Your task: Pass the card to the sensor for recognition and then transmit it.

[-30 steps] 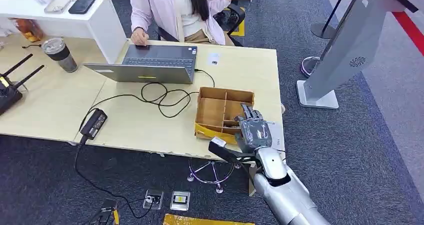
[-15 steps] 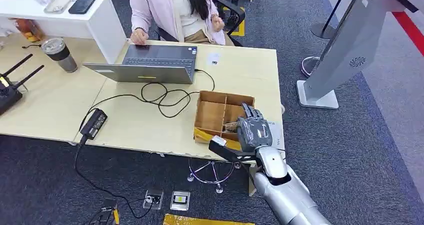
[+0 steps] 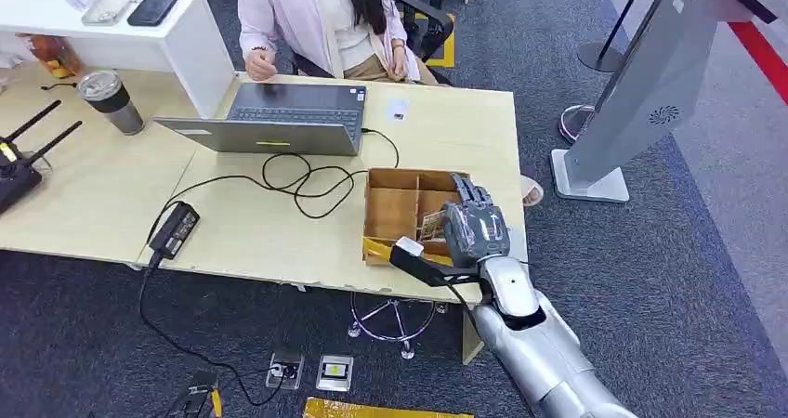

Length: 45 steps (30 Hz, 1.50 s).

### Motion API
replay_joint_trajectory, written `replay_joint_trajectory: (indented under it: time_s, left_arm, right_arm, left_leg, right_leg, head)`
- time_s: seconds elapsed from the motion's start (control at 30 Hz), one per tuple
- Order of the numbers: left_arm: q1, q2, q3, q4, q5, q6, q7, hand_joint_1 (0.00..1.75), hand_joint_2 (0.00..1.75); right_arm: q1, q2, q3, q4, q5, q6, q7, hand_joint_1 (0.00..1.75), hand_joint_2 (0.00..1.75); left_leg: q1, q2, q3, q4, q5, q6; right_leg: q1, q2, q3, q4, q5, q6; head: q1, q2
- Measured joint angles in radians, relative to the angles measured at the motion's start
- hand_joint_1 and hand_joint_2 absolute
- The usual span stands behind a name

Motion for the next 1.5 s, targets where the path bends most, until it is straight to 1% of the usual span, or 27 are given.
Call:
replay_joint_trajectory:
  time_s: [0.13,0.33,0.5,0.7,0.87,1.0,1.27,1.47,1.5]
  left_arm:
    - [0.000,0.000,-0.002,0.000,0.002,0.000,0.000,0.00,0.00]
    - [0.000,0.000,-0.005,0.000,0.006,0.000,0.000,0.00,0.00]
    - [-0.005,0.000,-0.006,0.000,0.008,0.000,0.003,0.00,0.00]
    - [-0.013,0.000,-0.007,0.000,0.008,-0.003,0.014,0.00,0.00]
    - [-0.025,-0.001,-0.011,0.000,-0.005,-0.009,0.023,0.00,0.00]
    - [-0.038,-0.002,-0.023,0.000,-0.005,-0.019,0.031,0.00,0.00]
    - [-0.052,-0.003,-0.033,0.000,-0.018,-0.022,0.049,0.00,0.00]
    - [-0.050,-0.003,-0.034,0.000,0.047,-0.040,0.054,0.00,0.00]
    - [-0.050,-0.003,-0.034,0.000,0.050,-0.040,0.054,0.00,0.00]
  right_arm:
    - [-0.021,-0.016,-0.018,-0.052,-0.001,0.028,0.000,1.75,1.75]
    - [-0.038,-0.024,-0.038,-0.096,-0.011,0.027,-0.015,1.75,1.75]
    - [-0.064,-0.020,-0.049,-0.093,-0.067,0.027,-0.058,1.75,1.75]
    - [-0.141,-0.010,-0.056,-0.049,-0.088,0.006,-0.096,1.75,1.75]
    - [-0.225,0.006,-0.067,0.029,-0.066,-0.015,-0.097,1.75,1.75]
    - [-0.273,0.018,-0.081,0.084,-0.074,-0.039,-0.116,1.75,1.75]
    - [-0.293,0.039,-0.096,0.152,-0.076,-0.051,-0.118,1.75,1.75]
    - [-0.293,0.042,-0.102,0.185,-0.061,-0.068,-0.119,1.75,1.75]
    - [-0.293,0.042,-0.105,0.189,-0.061,-0.070,-0.119,1.20,1.75]
  left_leg:
    - [0.000,0.000,0.000,0.000,0.000,0.000]
    - [0.000,0.000,0.000,0.000,0.000,0.000]
    - [0.000,0.000,0.000,0.000,0.000,0.000]
    - [0.000,0.000,0.000,0.000,0.000,0.000]
    - [0.000,0.000,0.000,0.000,0.000,0.000]
    - [0.000,0.000,0.000,0.000,0.000,0.000]
    - [0.000,0.000,0.000,0.000,0.000,0.000]
    - [0.000,0.000,0.000,0.000,0.000,0.000]
    - [0.000,0.000,0.000,0.000,0.000,0.000]
  right_leg:
    - [0.000,0.000,0.000,0.000,0.000,0.000]
    - [0.000,0.000,0.000,0.000,0.000,0.000]
    - [0.000,0.000,0.000,0.000,0.000,0.000]
    - [0.000,0.000,0.000,0.000,0.000,0.000]
    - [0.000,0.000,0.000,0.000,0.000,0.000]
    - [0.000,0.000,0.000,0.000,0.000,0.000]
    - [0.000,0.000,0.000,0.000,0.000,0.000]
    - [0.000,0.000,0.000,0.000,0.000,0.000]
    - [0.000,0.000,0.000,0.000,0.000,0.000]
  head:
    - [0.000,0.000]
    - [0.000,0.000]
    - [0.000,0.000]
    - [0.000,0.000]
    - [0.000,0.000]
    - [0.000,0.000]
    - [0.000,0.000]
    - [0.000,0.000]
    - [0.000,0.000]
